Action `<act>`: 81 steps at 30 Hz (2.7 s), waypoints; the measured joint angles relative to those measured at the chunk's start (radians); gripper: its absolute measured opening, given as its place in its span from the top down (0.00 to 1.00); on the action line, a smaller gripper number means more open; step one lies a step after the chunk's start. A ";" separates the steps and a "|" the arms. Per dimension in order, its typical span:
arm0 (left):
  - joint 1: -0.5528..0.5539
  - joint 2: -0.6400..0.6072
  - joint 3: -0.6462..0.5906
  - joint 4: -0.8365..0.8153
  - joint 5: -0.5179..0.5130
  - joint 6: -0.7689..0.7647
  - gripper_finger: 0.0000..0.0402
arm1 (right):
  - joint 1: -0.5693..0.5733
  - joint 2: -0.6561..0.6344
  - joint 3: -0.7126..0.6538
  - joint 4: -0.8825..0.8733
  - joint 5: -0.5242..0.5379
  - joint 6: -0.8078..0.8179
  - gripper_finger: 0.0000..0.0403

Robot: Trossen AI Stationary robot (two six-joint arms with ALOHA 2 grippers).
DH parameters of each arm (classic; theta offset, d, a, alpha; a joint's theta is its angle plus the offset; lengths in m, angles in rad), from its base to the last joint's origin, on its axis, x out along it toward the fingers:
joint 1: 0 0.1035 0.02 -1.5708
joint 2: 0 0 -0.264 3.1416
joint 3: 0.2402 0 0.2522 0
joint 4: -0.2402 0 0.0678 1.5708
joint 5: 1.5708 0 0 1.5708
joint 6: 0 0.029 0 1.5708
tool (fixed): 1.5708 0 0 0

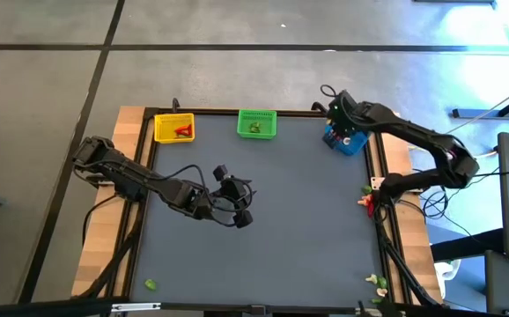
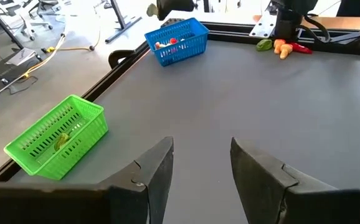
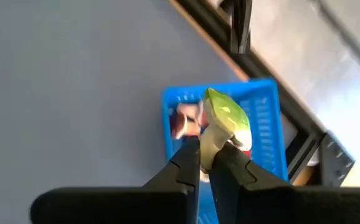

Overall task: Sort produce into baskets
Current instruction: Put the green mushroom into the blue basket, then put the small green chili pepper into the green basket

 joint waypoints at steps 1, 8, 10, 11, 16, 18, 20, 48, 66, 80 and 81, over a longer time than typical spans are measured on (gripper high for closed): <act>0.000 0.000 0.000 0.000 0.000 0.000 0.61 | -0.020 0.020 0.000 -0.009 -0.007 0.006 0.94; -0.001 0.000 0.000 0.000 0.000 0.010 0.61 | -0.110 0.147 0.000 0.005 -0.007 0.012 0.94; 0.000 0.000 0.000 0.001 0.000 0.011 0.61 | -0.119 0.176 0.000 0.010 -0.006 0.017 0.94; 0.000 0.000 0.000 0.001 0.000 0.011 0.61 | -0.123 0.189 0.000 0.012 -0.006 0.016 0.93; -0.001 0.000 0.000 0.001 0.000 0.006 0.61 | -0.120 0.224 0.000 0.016 -0.006 -0.015 0.84; -0.001 0.000 0.000 0.001 0.000 0.006 0.61 | -0.120 0.224 0.000 0.022 -0.006 -0.018 0.77; -0.001 0.000 0.000 0.001 0.000 0.007 0.61 | -0.120 0.224 0.000 0.019 -0.001 -0.018 0.70; -0.001 0.000 0.000 0.013 0.290 -0.021 0.61 | 0.356 -0.121 0.000 0.321 -0.567 -0.038 0.54; -0.034 0.000 0.000 -0.219 0.699 -0.249 0.40 | 0.781 -0.080 0.000 0.293 -0.566 -0.093 0.54; -0.360 0.000 0.000 -0.338 0.710 -0.452 0.39 | 0.836 -0.066 0.000 0.283 -0.509 -0.094 0.54; -0.379 0.000 0.000 -0.351 0.710 -0.476 0.39 | 0.836 -0.066 0.000 0.283 -0.503 -0.095 0.54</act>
